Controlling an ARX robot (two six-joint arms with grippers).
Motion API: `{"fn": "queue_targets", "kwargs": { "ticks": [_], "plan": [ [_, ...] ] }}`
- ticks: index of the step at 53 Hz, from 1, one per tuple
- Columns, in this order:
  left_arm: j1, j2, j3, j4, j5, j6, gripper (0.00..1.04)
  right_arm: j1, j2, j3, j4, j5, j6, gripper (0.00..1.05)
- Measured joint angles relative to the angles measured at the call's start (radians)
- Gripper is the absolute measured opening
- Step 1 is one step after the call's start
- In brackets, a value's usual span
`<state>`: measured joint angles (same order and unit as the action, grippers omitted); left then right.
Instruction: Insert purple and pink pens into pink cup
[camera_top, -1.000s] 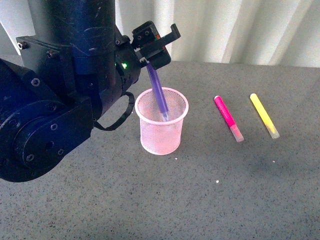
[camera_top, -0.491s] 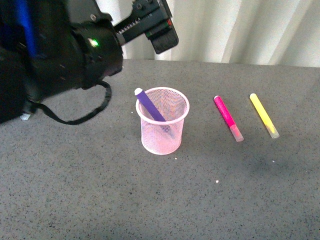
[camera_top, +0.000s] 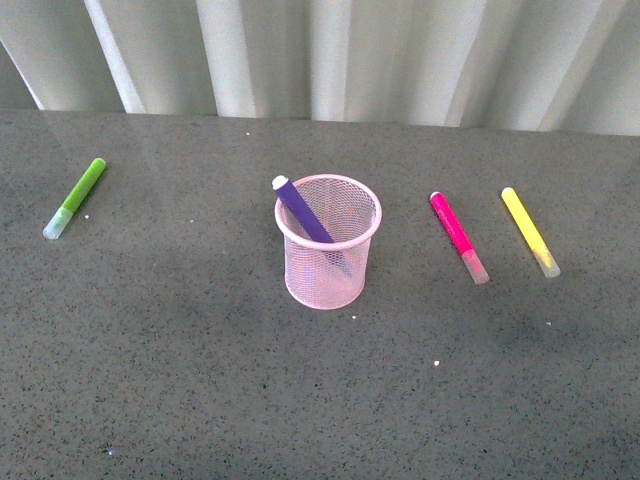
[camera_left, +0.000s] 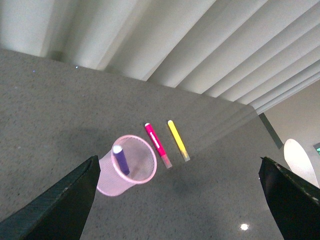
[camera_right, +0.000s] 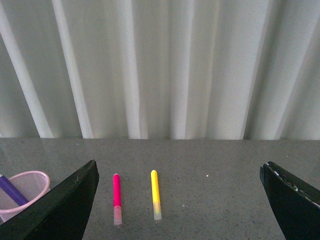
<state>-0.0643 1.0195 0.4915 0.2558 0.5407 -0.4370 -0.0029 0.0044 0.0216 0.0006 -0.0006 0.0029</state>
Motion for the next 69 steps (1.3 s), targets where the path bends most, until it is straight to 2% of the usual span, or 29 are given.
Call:
{"fn": "queue_targets", "kwargs": {
  "ticks": [4, 5, 8, 10, 13, 22, 31, 46, 51, 69],
  "plan": [
    [0.044, -0.068, -0.054, -0.034, 0.031, 0.010, 0.98, 0.000, 0.000, 0.000, 0.000, 0.000, 0.000, 0.98],
    [0.042, -0.083, -0.076, -0.013, -0.004, 0.029, 0.97, 0.000, 0.000, 0.000, 0.000, 0.000, 0.000, 0.98],
    [0.022, -0.140, -0.190, 0.198, -0.297, 0.166, 0.84, 0.000, 0.000, 0.000, 0.000, 0.000, 0.000, 0.98],
    [0.039, -0.183, -0.262, 0.310, -0.435, 0.254, 0.75, 0.000, 0.000, 0.000, 0.000, 0.000, 0.000, 0.98],
    [0.054, -0.229, -0.316, 0.354, -0.525, 0.334, 0.65, 0.000, 0.000, 0.000, 0.000, 0.000, 0.000, 0.98],
    [0.064, -0.324, -0.388, 0.324, -0.542, 0.409, 0.31, 0.000, 0.000, 0.000, 0.000, 0.000, 0.000, 0.98],
    [0.064, -0.406, -0.416, 0.281, -0.541, 0.421, 0.04, 0.000, 0.000, 0.000, 0.000, 0.000, 0.000, 0.98],
    [0.064, -0.527, -0.453, 0.193, -0.541, 0.429, 0.04, 0.000, 0.000, 0.000, 0.000, 0.000, 0.000, 0.98],
    [0.064, -0.546, -0.482, 0.214, -0.541, 0.429, 0.04, 0.000, 0.000, 0.000, 0.000, 0.000, 0.000, 0.98],
    [0.064, -0.712, -0.483, 0.054, -0.541, 0.430, 0.04, 0.000, 0.000, 0.000, 0.000, 0.000, 0.000, 0.98]
  ]
}}
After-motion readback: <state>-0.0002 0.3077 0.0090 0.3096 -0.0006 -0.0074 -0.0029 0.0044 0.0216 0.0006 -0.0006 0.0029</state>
